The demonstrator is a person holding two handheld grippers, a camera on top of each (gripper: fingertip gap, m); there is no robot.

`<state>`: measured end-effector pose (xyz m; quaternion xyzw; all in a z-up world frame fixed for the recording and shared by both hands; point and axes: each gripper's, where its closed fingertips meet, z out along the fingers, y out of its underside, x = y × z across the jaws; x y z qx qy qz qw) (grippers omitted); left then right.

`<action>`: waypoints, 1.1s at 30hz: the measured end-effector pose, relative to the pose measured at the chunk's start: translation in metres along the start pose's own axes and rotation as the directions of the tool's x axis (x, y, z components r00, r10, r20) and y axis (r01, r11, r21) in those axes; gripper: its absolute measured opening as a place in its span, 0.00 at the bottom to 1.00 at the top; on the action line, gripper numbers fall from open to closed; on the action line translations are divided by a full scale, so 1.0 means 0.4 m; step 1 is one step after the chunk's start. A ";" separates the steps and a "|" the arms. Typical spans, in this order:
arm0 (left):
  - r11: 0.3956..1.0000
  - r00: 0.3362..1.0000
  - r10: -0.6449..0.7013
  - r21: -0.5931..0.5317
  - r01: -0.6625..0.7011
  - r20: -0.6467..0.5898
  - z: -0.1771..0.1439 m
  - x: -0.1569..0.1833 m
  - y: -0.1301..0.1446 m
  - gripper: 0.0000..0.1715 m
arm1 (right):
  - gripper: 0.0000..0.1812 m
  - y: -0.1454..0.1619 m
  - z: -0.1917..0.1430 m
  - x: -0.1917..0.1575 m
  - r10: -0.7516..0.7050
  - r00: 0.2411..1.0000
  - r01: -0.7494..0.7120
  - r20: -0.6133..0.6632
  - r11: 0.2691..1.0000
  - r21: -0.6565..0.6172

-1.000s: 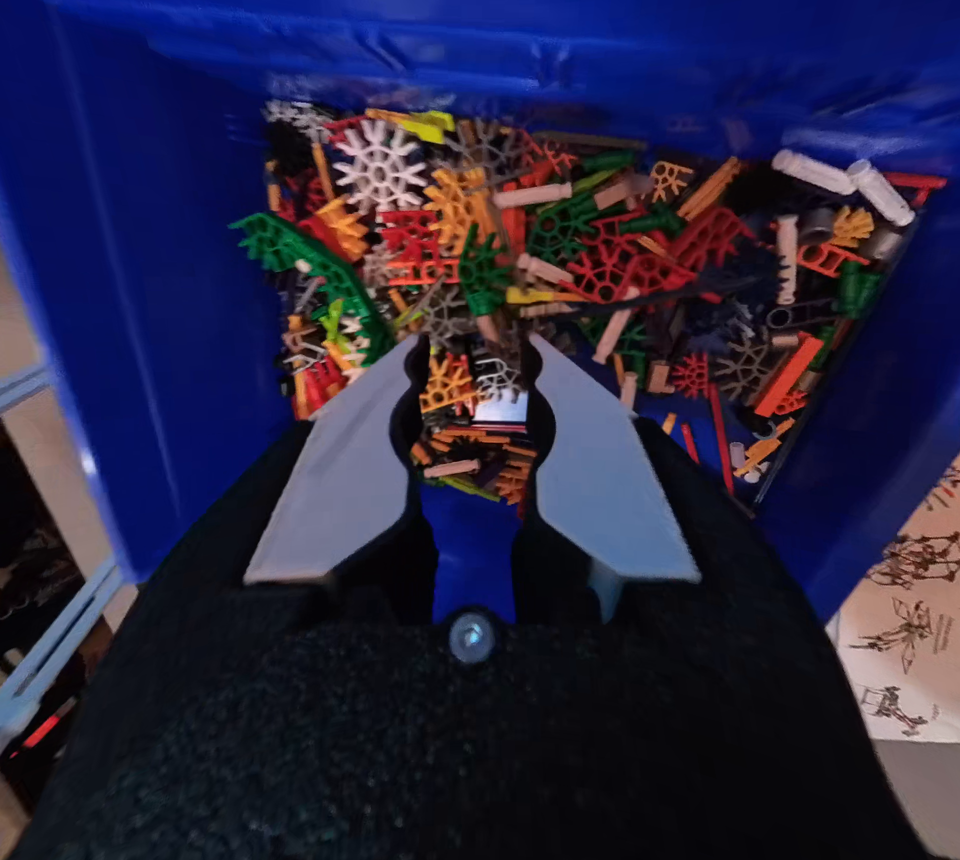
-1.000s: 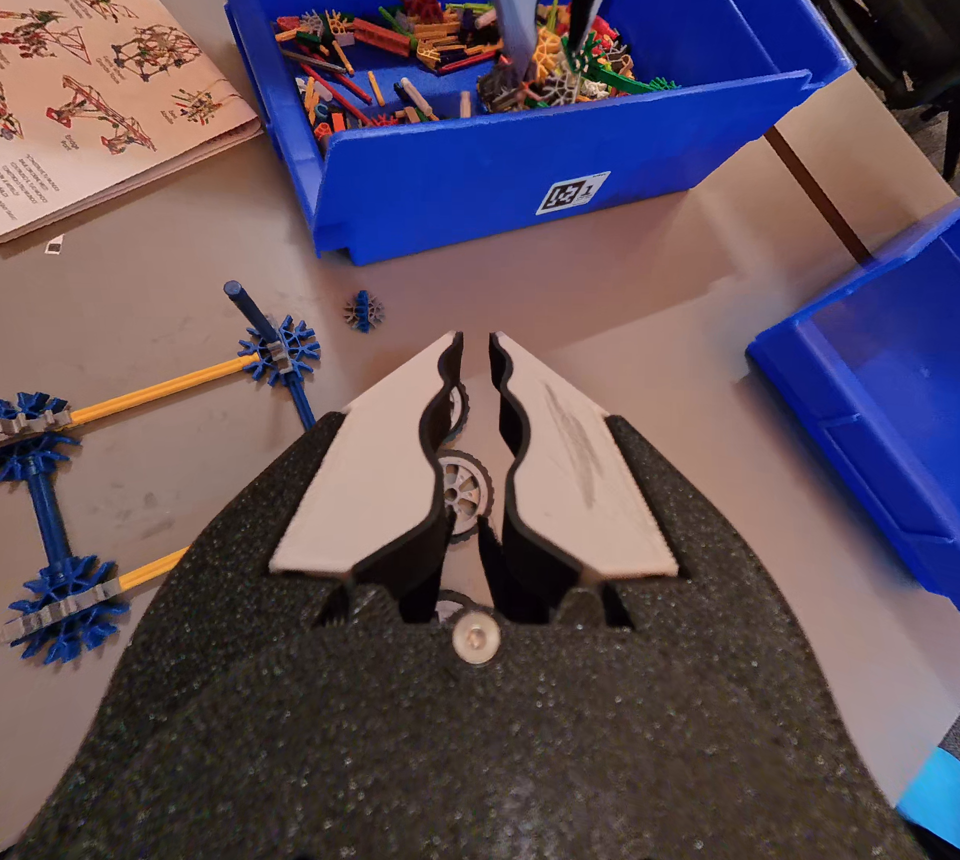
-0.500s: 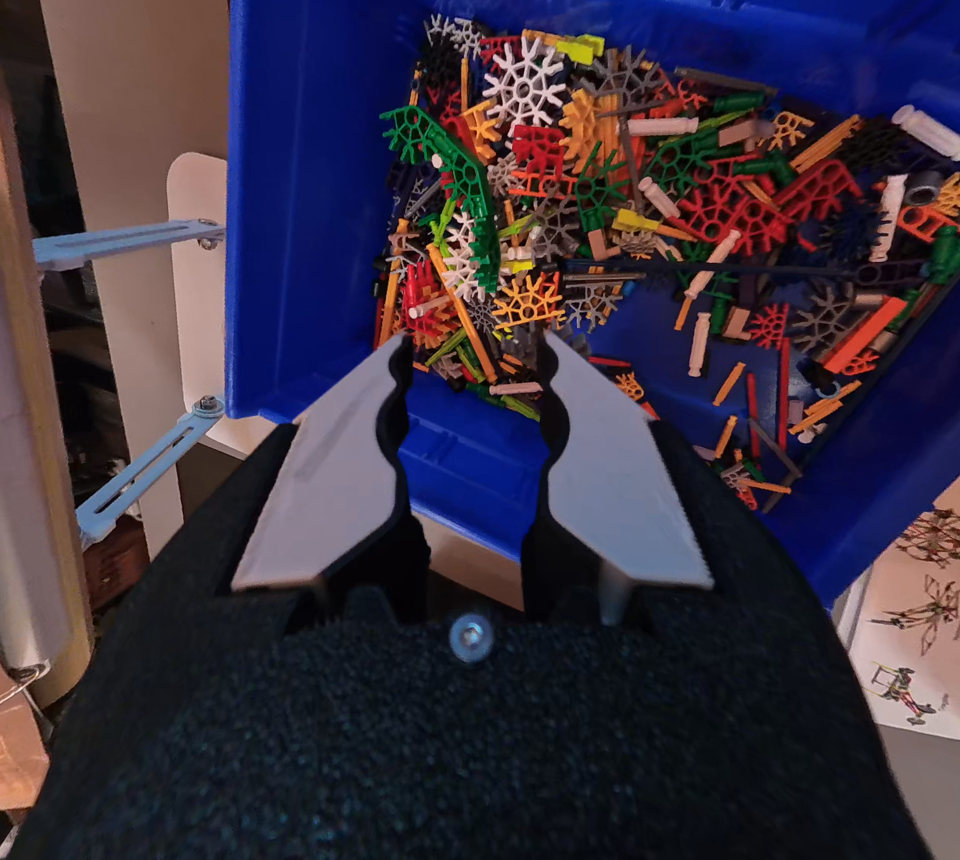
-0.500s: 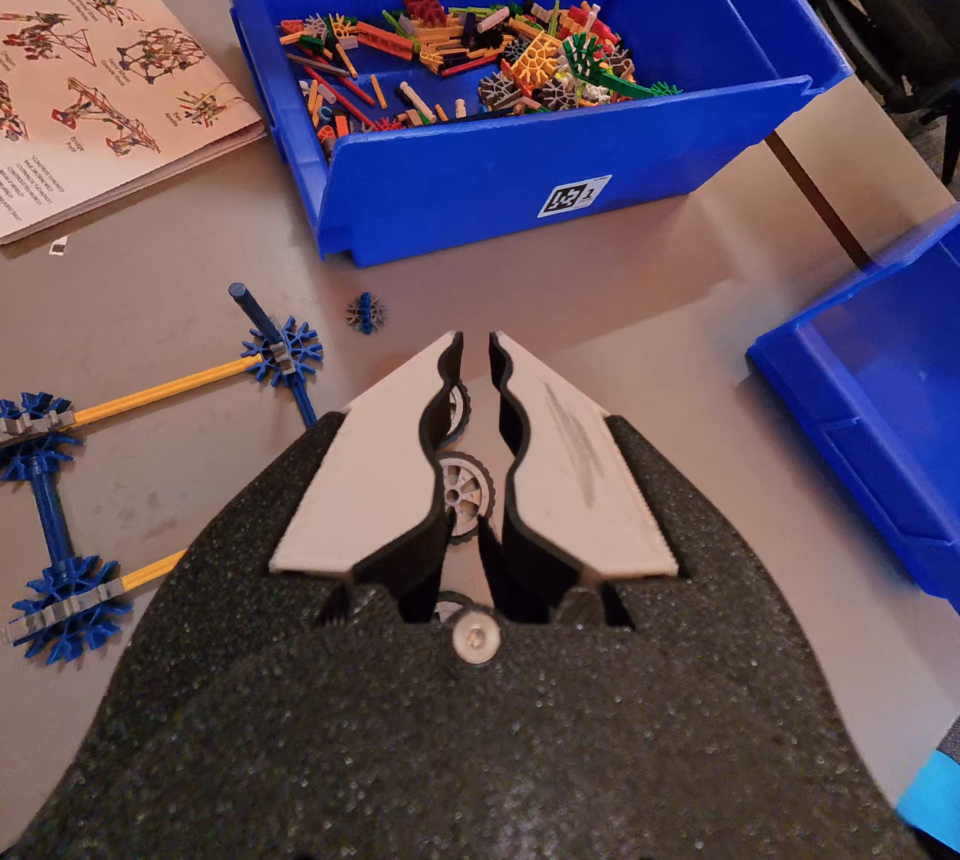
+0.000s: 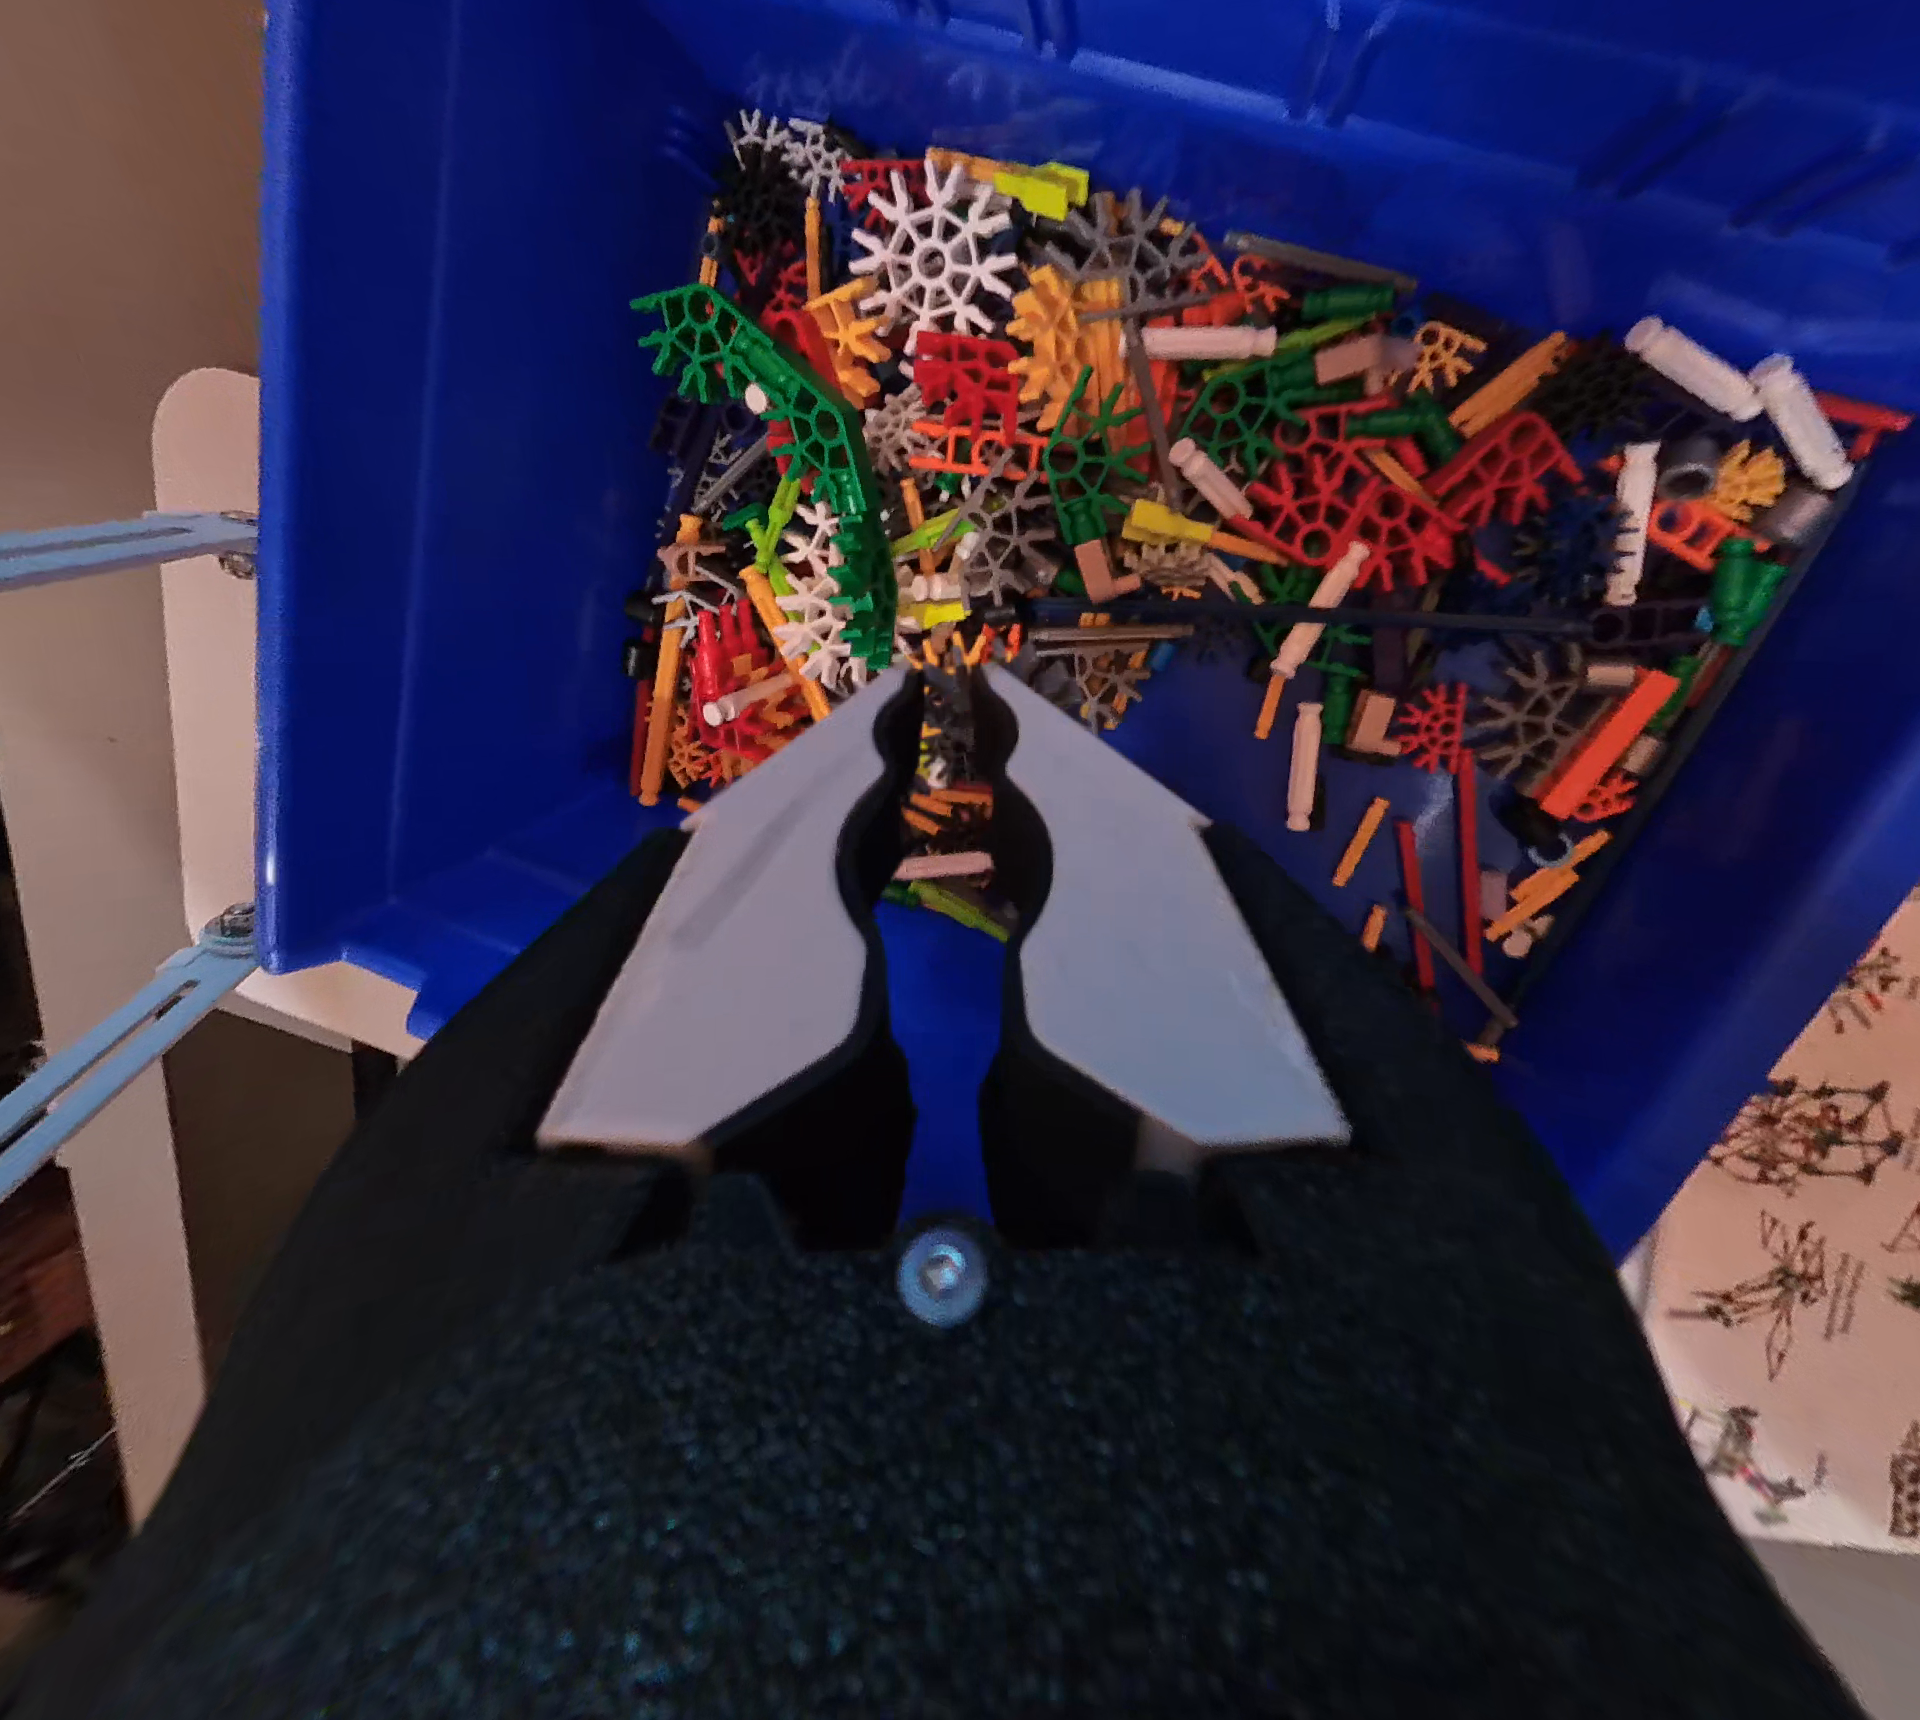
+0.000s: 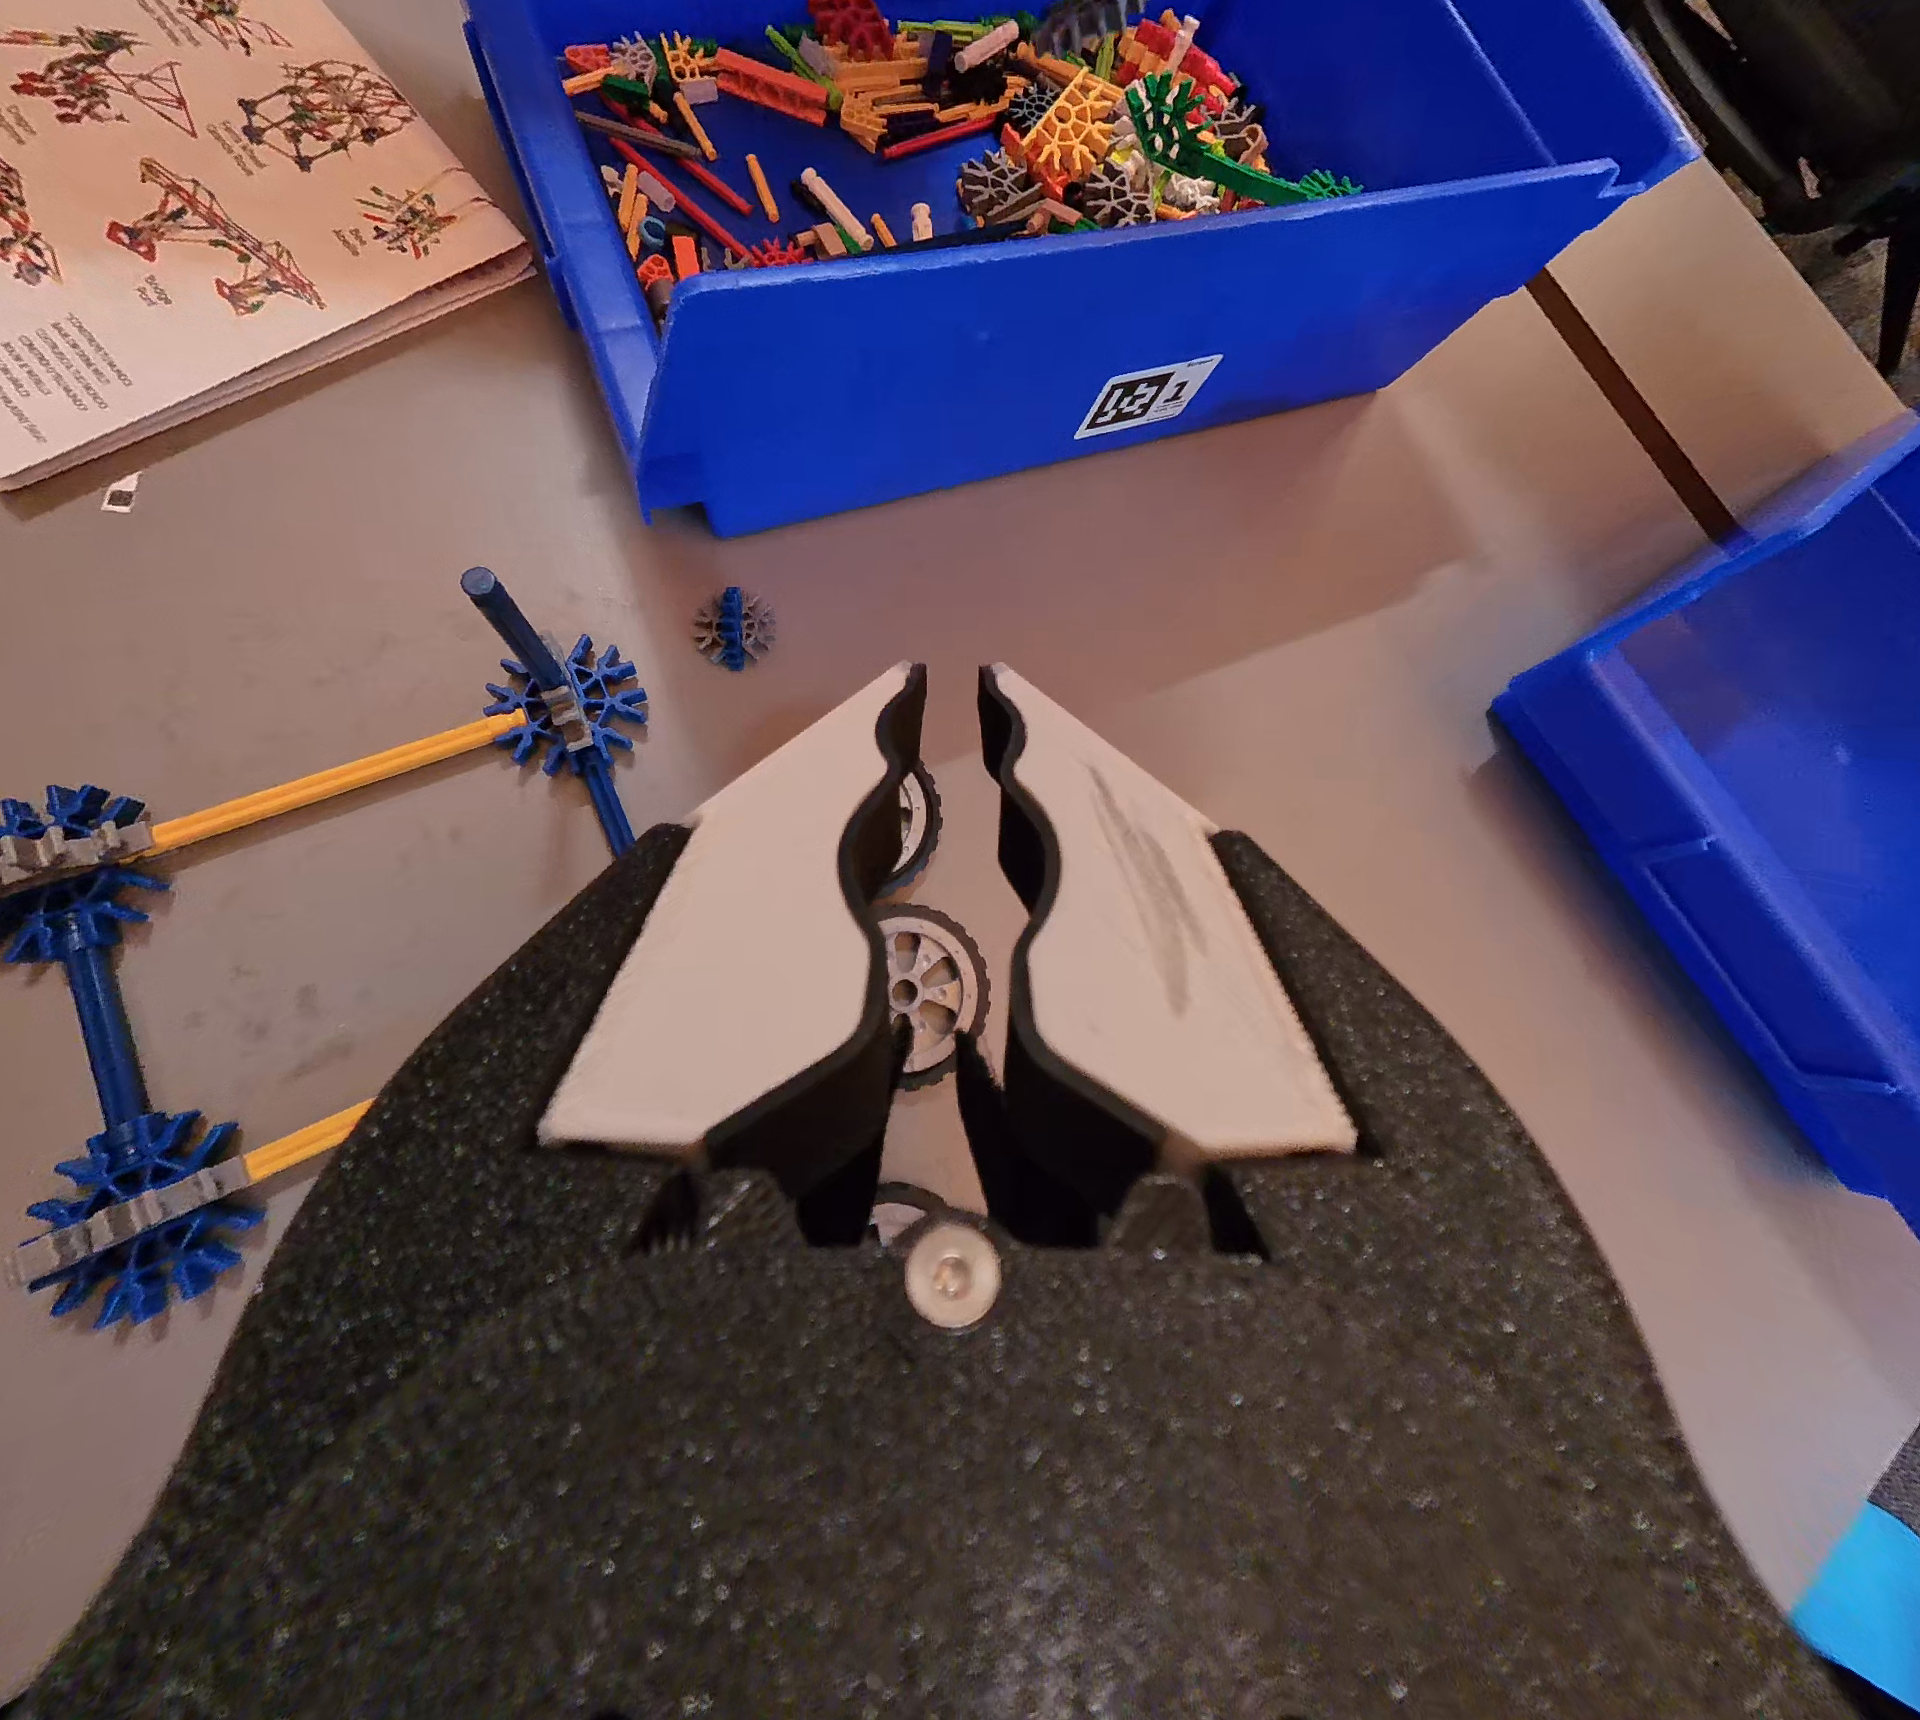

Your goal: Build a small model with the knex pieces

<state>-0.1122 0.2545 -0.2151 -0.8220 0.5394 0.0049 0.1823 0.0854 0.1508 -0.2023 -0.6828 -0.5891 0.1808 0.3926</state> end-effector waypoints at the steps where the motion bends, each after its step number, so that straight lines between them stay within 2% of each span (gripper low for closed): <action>1: 1.000 1.000 -0.009 0.005 0.009 0.003 0.003 -0.002 0.000 0.04 | 0.05 -0.001 0.000 0.000 0.000 1.000 0.000 0.000 1.000 0.001; 5: 0.997 0.999 -0.051 0.057 0.051 -0.001 0.006 -0.007 -0.016 0.10 | 0.05 -0.002 0.000 -0.002 -0.003 1.000 0.003 0.001 1.000 0.002; 6: 0.996 0.998 -0.061 0.073 0.060 0.019 0.006 -0.016 -0.022 0.18 | 0.05 -0.003 -0.001 -0.003 -0.003 1.000 0.003 0.001 1.000 0.003; 10: 0.991 0.989 -0.090 0.113 0.076 0.117 0.012 -0.057 -0.038 0.18 | 0.05 -0.003 0.000 -0.003 -0.005 1.000 0.005 0.002 1.000 0.002; 14: 0.994 0.989 -0.106 0.041 0.102 0.104 0.062 -0.055 -0.011 0.31 | 0.05 -0.003 0.000 -0.003 -0.004 1.000 0.004 0.001 1.000 0.003; 17: 0.995 0.992 -0.074 -0.063 0.081 0.101 0.090 -0.052 0.019 0.36 | 0.05 -0.004 0.000 -0.004 -0.005 1.000 0.005 0.002 1.000 0.004; 21: 0.982 0.997 -0.027 -0.183 0.041 0.077 0.107 -0.040 0.039 0.33 | 0.05 -0.005 0.000 -0.006 -0.008 1.000 0.008 0.003 1.000 0.004; 24: 0.973 1.000 0.008 -0.230 -0.003 0.021 0.128 -0.011 0.031 0.33 | 0.05 -0.007 -0.001 -0.008 -0.009 1.000 0.009 0.004 1.000 0.008; 26: 0.965 0.999 0.037 -0.262 -0.028 0.030 0.144 -0.013 0.029 0.37 | 0.05 -0.007 -0.002 -0.009 -0.010 1.000 0.010 0.004 1.000 0.008; 30: 0.972 1.000 0.021 -0.235 -0.024 -0.015 0.146 -0.002 0.003 0.21 | 0.05 -0.011 -0.004 -0.010 -0.012 1.000 0.012 0.006 1.000 0.013; 33: 0.985 0.997 -0.001 -0.170 -0.012 -0.077 0.142 0.032 -0.024 0.13 | 0.05 -0.014 -0.007 -0.012 -0.015 1.000 0.015 0.006 1.000 0.018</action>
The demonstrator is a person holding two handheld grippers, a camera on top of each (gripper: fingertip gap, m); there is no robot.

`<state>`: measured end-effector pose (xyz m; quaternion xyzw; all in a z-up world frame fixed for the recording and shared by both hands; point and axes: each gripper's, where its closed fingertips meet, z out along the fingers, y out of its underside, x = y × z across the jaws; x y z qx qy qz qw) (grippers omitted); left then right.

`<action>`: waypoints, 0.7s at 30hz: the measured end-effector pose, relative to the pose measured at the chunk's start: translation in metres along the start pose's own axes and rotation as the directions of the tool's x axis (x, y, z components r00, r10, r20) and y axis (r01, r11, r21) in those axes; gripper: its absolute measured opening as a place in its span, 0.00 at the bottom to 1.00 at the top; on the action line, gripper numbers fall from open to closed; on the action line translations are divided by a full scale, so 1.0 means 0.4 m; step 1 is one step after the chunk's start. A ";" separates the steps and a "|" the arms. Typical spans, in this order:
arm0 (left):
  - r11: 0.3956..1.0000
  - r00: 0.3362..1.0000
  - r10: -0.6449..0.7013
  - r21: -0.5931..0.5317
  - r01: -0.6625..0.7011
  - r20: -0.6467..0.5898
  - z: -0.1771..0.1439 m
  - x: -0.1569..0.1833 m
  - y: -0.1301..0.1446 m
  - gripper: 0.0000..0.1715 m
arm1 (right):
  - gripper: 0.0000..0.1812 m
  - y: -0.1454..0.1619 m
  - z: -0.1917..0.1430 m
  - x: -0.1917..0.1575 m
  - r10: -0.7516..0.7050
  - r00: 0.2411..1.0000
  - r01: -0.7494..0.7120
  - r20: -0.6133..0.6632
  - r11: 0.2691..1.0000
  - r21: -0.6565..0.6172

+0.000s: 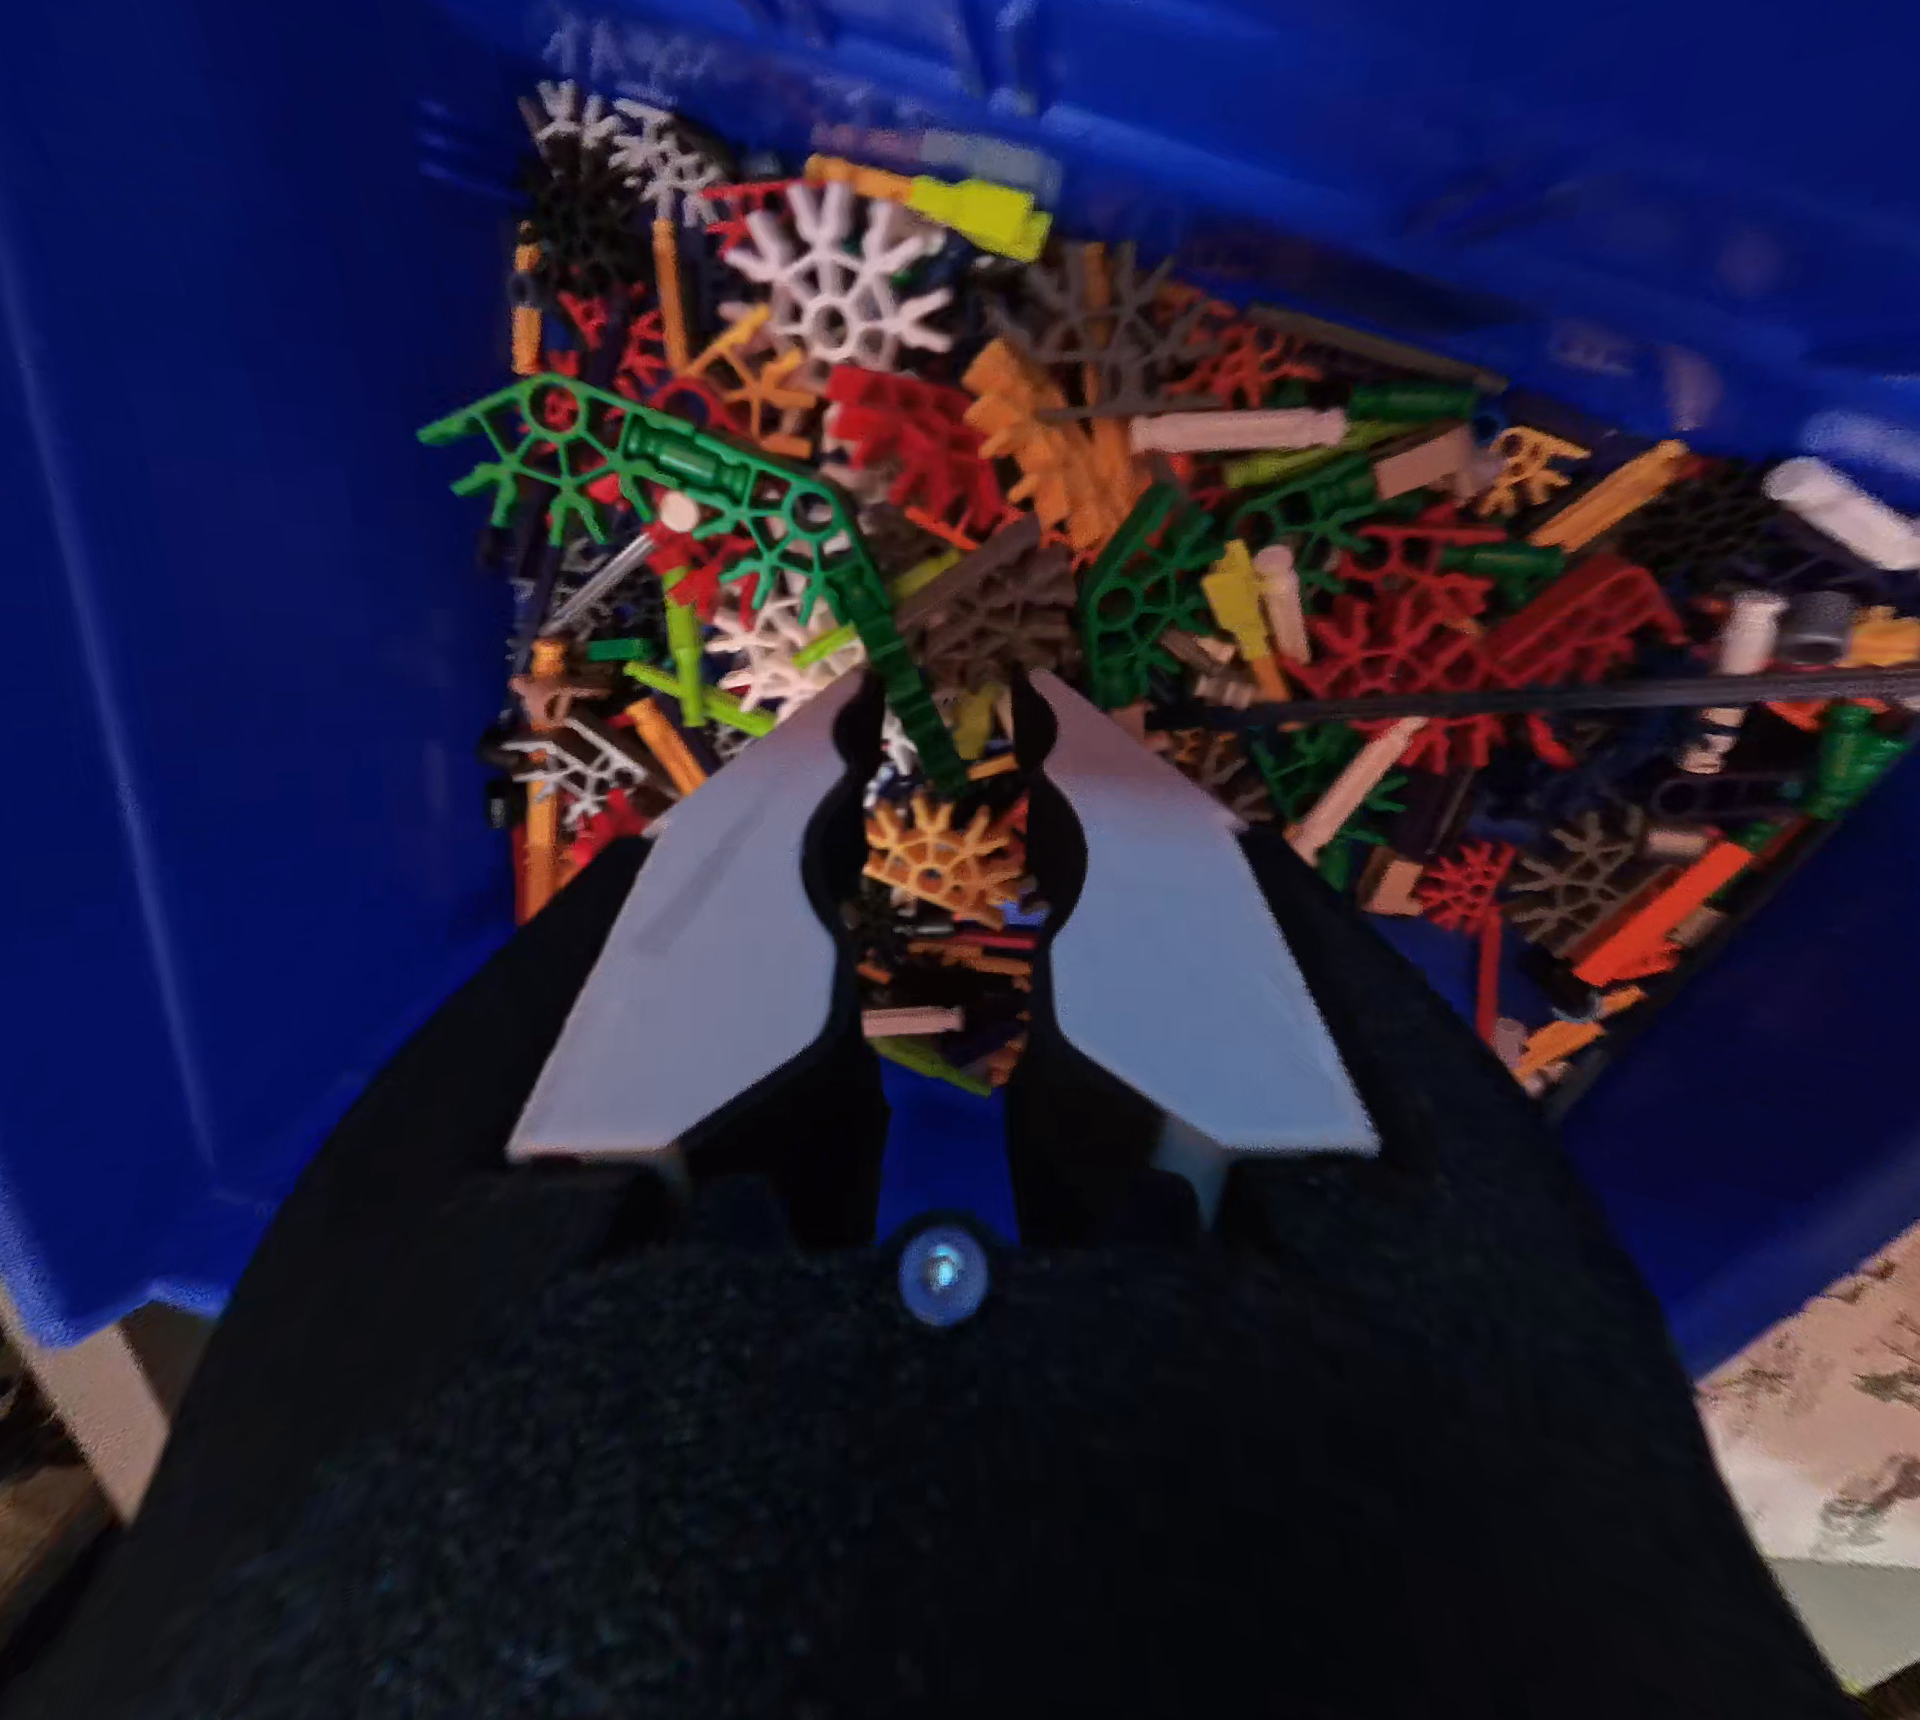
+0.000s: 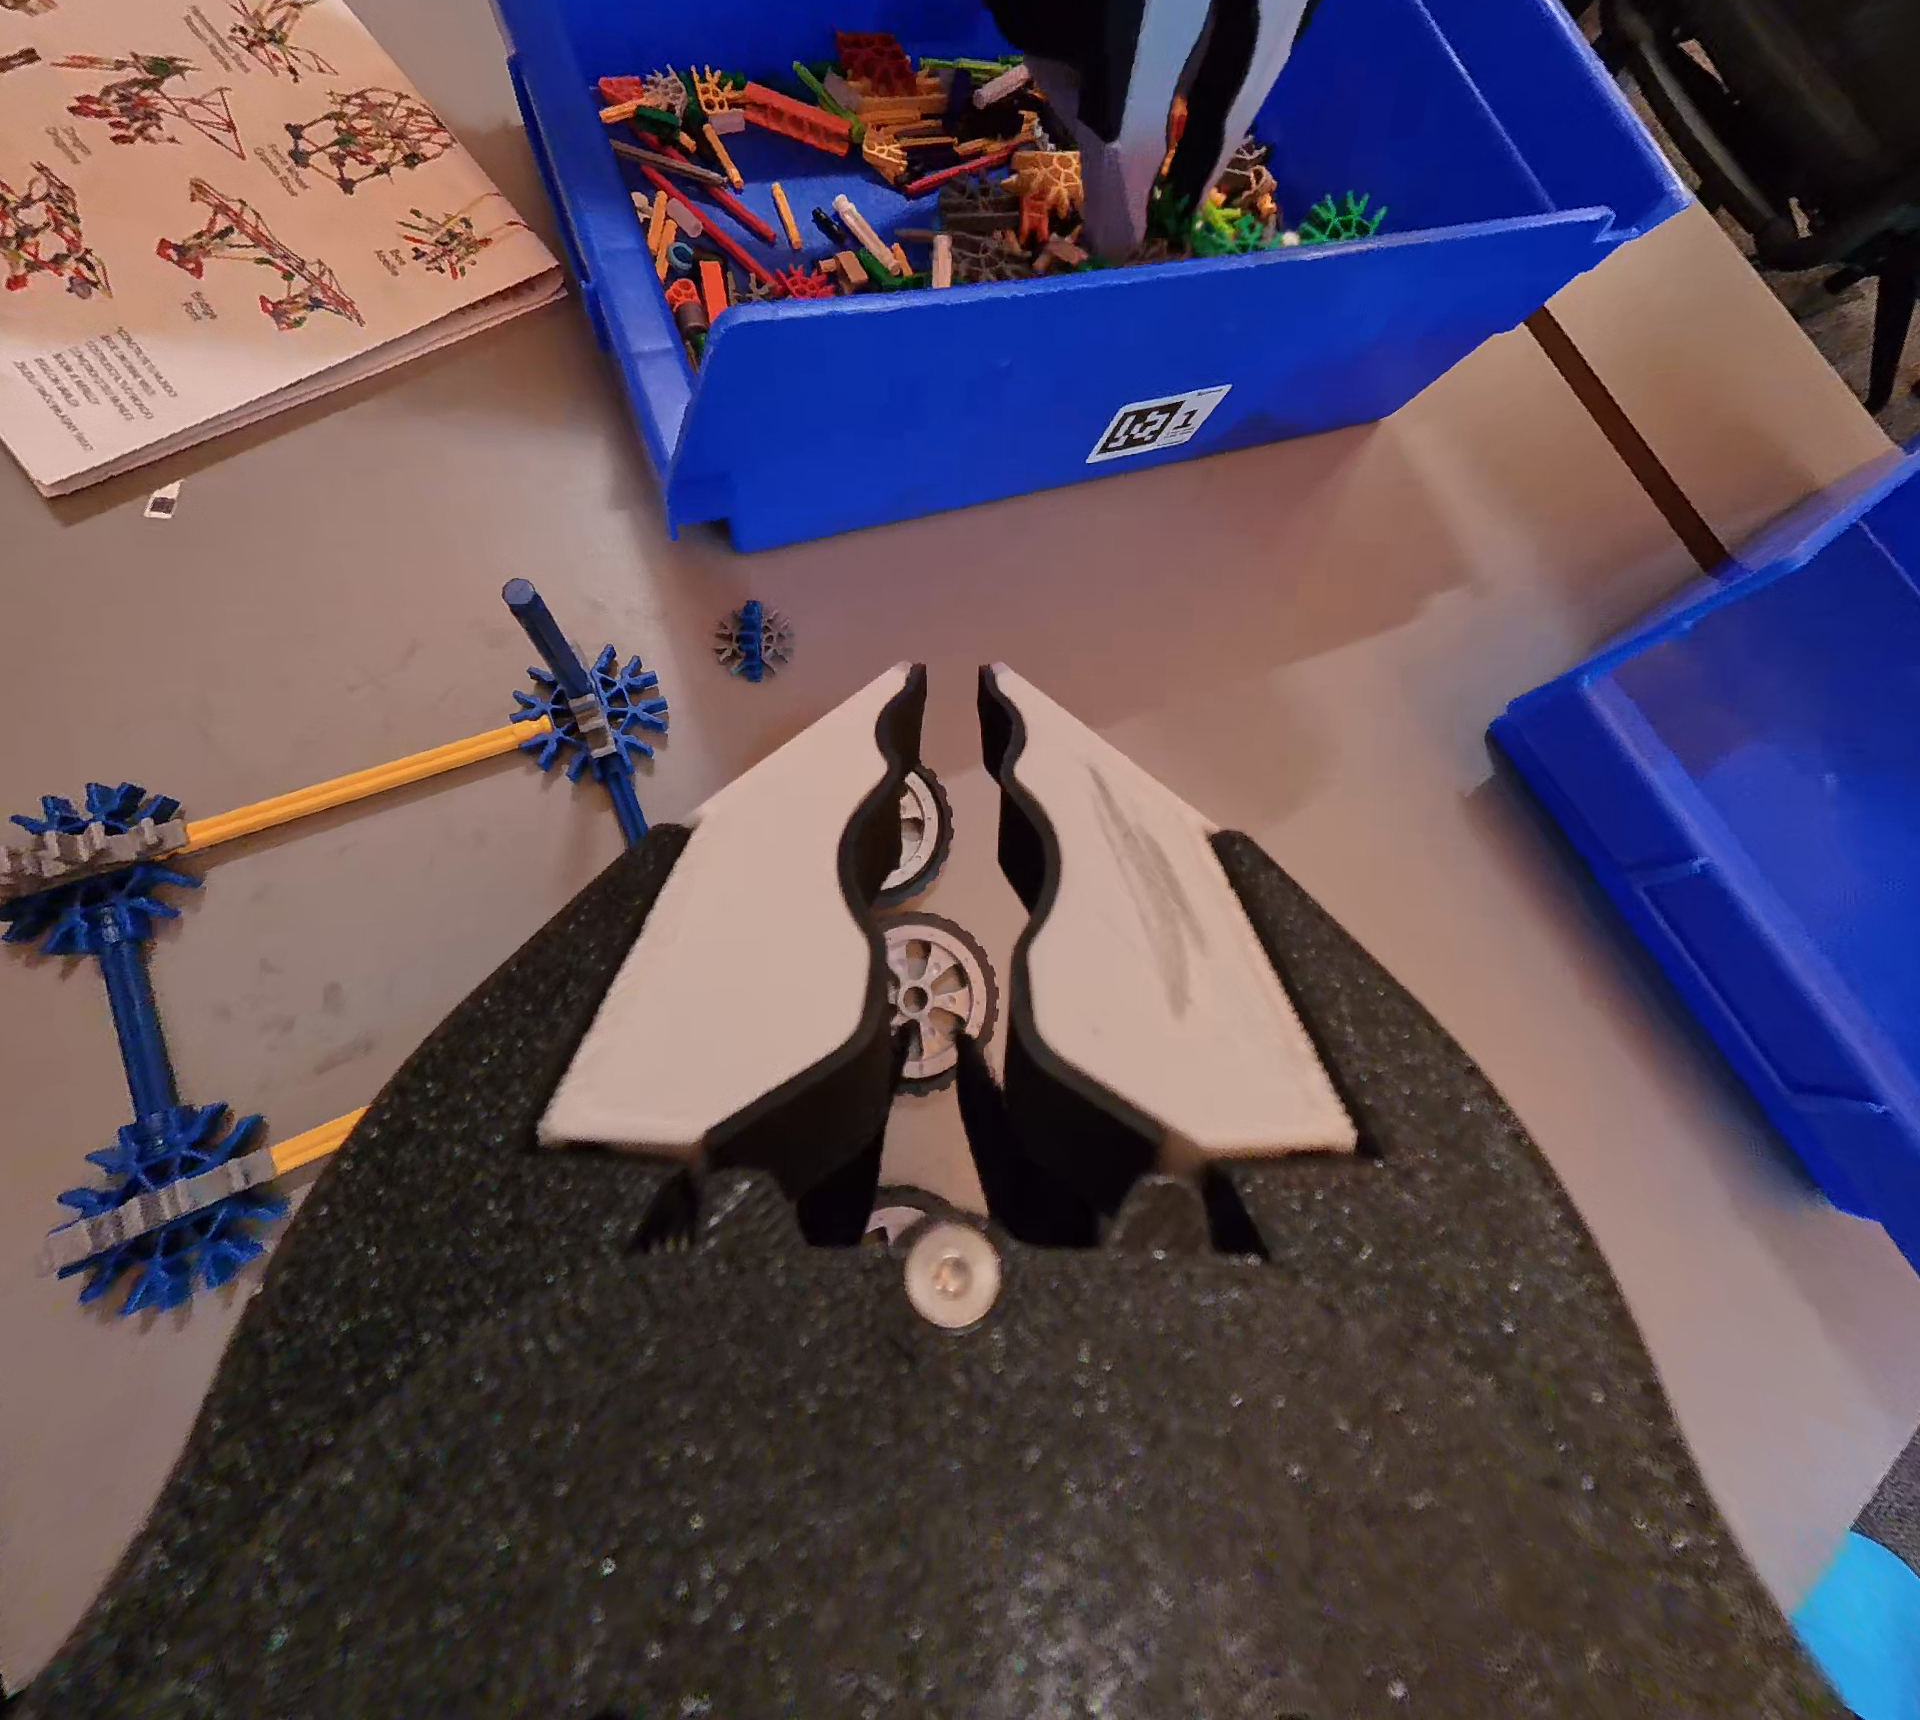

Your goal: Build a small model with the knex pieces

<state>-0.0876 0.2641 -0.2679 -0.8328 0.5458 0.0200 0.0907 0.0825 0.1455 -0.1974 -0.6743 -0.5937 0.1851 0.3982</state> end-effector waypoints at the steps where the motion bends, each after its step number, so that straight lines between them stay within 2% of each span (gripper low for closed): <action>1: 1.000 1.000 0.003 0.006 -0.003 -0.011 -0.001 0.010 -0.002 0.13 | 0.05 -0.001 -0.001 0.000 -0.001 1.000 0.001 0.000 1.000 0.001; 6: 0.997 0.981 0.064 0.046 -0.056 -0.183 -0.025 0.108 -0.002 0.13 | 0.05 -0.003 -0.001 -0.003 -0.005 1.000 0.005 0.002 1.000 0.004; 8: 0.997 0.978 0.075 0.039 -0.069 -0.193 -0.040 0.116 0.009 0.20 | 0.05 -0.003 -0.001 -0.003 -0.005 1.000 0.005 0.002 1.000 0.003; 12: 0.996 0.992 0.034 0.086 -0.023 -0.120 -0.085 0.061 0.010 0.27 | 0.05 -0.003 -0.001 -0.003 -0.006 1.000 0.006 0.002 1.000 0.003; 18: 0.973 0.991 -0.131 0.195 0.121 0.037 -0.154 -0.078 0.017 0.28 | 0.05 -0.004 0.000 -0.003 -0.006 1.000 0.006 0.001 1.000 0.004; 21: 0.970 0.981 -0.182 0.177 0.167 0.072 -0.148 -0.112 0.039 0.30 | 0.05 -0.003 0.000 -0.004 -0.007 1.000 0.007 0.001 1.000 0.003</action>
